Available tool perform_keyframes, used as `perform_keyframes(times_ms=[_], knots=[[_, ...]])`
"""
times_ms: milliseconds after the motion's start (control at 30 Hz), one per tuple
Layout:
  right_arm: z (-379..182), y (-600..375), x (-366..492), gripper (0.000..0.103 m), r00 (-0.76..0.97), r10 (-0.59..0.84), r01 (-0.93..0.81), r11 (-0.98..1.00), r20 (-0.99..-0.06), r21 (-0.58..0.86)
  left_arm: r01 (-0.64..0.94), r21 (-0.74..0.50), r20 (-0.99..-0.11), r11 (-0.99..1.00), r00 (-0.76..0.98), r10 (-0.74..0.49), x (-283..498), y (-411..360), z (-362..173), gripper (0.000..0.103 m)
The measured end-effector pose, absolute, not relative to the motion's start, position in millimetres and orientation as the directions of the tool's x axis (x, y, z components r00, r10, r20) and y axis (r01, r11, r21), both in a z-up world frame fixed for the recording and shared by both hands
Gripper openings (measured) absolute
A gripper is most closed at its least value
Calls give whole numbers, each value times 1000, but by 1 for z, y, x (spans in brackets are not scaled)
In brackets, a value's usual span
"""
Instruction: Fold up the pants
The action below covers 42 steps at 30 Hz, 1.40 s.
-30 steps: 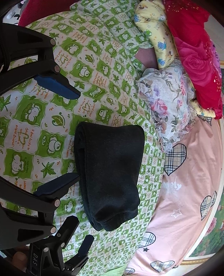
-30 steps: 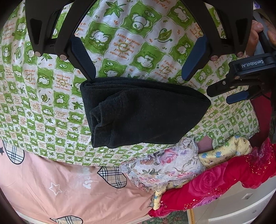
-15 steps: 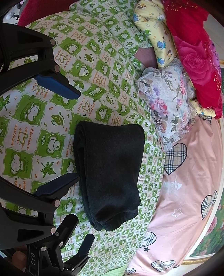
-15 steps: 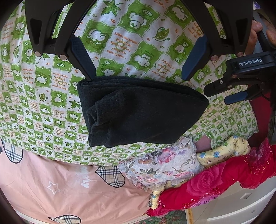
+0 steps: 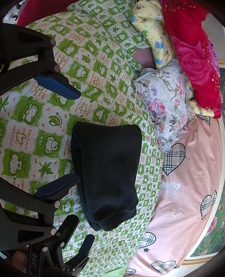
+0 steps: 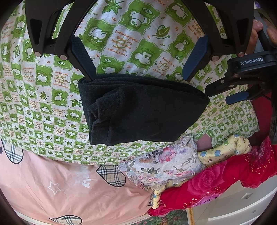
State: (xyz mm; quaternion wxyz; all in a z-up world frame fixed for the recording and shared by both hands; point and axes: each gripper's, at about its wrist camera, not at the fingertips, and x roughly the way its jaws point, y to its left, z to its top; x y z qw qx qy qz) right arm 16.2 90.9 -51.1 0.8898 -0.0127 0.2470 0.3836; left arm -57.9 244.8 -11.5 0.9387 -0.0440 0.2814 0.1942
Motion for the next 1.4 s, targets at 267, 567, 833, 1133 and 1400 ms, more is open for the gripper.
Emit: perform_keyframes(times_ms=[267, 567, 833, 1133, 1400], knots=[[-49, 89, 18, 100, 587, 676, -688, 707, -446, 165, -385, 24, -544, 923, 769, 335, -56, 246, -8, 89], [-46, 87, 19, 100, 593, 676, -687, 708, -437, 164, -385, 26, -540, 922, 771, 337, -56, 244, -7, 89], [-43, 89, 19, 100, 593, 680, -690, 705, -432, 164, -384, 27, -537, 923, 773, 338, -55, 243, -4, 89], [-41, 88, 20, 100, 595, 683, -690, 704, -424, 166, -384, 33, -533, 923, 775, 341, -53, 245, -2, 89], [-34, 87, 22, 100, 599, 686, -691, 703, -413, 165, -379, 37, -536, 925, 774, 338, -50, 246, -2, 89]])
